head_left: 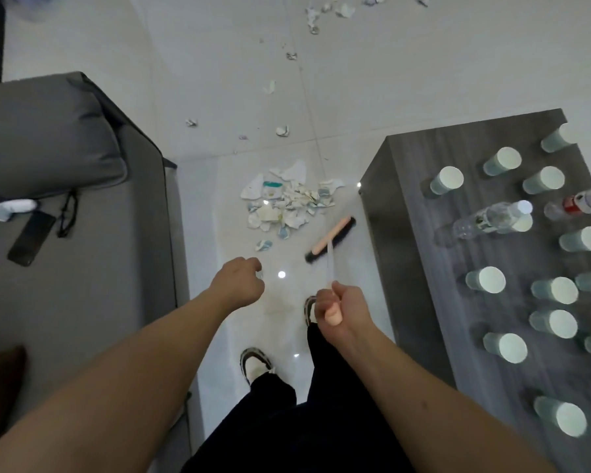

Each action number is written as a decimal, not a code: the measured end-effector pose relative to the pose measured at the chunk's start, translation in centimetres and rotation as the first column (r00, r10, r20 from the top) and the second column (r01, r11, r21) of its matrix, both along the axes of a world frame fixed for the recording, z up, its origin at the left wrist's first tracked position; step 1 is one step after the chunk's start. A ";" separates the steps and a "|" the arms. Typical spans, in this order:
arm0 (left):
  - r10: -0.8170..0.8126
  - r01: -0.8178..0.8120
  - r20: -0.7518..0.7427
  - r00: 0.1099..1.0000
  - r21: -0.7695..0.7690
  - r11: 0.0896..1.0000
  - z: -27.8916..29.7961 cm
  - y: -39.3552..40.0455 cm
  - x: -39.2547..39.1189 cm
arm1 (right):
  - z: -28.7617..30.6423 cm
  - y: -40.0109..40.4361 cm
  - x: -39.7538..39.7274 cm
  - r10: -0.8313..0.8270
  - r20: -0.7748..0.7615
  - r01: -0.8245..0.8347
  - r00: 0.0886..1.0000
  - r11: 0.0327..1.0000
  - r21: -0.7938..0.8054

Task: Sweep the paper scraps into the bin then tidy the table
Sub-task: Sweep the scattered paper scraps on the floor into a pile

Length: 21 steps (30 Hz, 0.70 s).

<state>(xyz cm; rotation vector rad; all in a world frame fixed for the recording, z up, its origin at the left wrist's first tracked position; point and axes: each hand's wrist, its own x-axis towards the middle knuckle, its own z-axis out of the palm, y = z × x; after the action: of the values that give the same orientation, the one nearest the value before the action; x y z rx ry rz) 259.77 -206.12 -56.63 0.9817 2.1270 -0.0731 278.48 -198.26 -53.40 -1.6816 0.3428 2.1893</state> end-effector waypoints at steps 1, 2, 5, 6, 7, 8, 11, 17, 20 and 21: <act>0.014 -0.014 0.000 1.000 0.002 1.000 0.0 -0.5 -0.1 | 0.6 -0.2 0.5 0.000 -0.028 0.000 1.000 1.000 0.021; 0.024 -0.024 0.002 1.000 0.007 1.000 0.1 -1.1 -0.1 | 1.3 -0.6 0.8 0.040 -0.022 -0.039 0.999 0.998 0.059; 0.045 -0.045 -0.003 0.999 0.041 0.998 0.4 -3.2 -0.2 | 3.1 -2.7 -0.3 0.272 0.140 -0.294 0.952 0.939 0.177; 0.054 -0.054 -0.002 0.999 0.049 0.997 0.6 -4.0 -0.3 | 3.6 -3.4 -0.8 0.324 0.199 -0.362 0.925 0.910 0.200; 0.064 -0.064 -0.001 0.998 0.056 0.996 0.8 -4.7 -0.5 | 4.3 -4.1 -1.4 0.361 0.235 -0.410 0.902 0.888 0.210; 0.076 -0.076 -0.003 0.997 0.063 0.995 1.0 -5.5 -0.8 | 5.0 -4.8 -2.0 0.395 0.254 -0.450 0.883 0.867 0.216; 0.131 -0.130 -0.016 0.991 0.089 0.988 1.9 -7.6 -2.1 | 6.7 -6.5 -3.4 0.484 0.260 -0.538 0.835 0.818 0.204; 0.220 -0.217 -0.031 0.975 0.092 0.972 2.9 -10.9 -4.3 | 6.8 -9.0 -5.8 0.625 0.116 -0.636 0.772 0.756 0.155; 0.249 -0.245 -0.047 0.967 0.086 0.966 3.1 -11.6 -5.1 | 6.0 -8.1 -6.0 0.653 0.028 -0.653 0.757 0.754 0.061; 0.261 -0.256 -0.055 0.964 0.077 0.963 3.1 -11.7 -5.4 | 5.7 -7.6 -6.1 0.673 0.008 -0.673 0.740 0.739 0.031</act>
<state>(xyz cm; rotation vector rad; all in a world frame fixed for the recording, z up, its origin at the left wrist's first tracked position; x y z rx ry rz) 254.41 -217.81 -53.57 0.7405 2.3131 0.1009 272.42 -205.86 -47.70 -1.9998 -0.3824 2.6583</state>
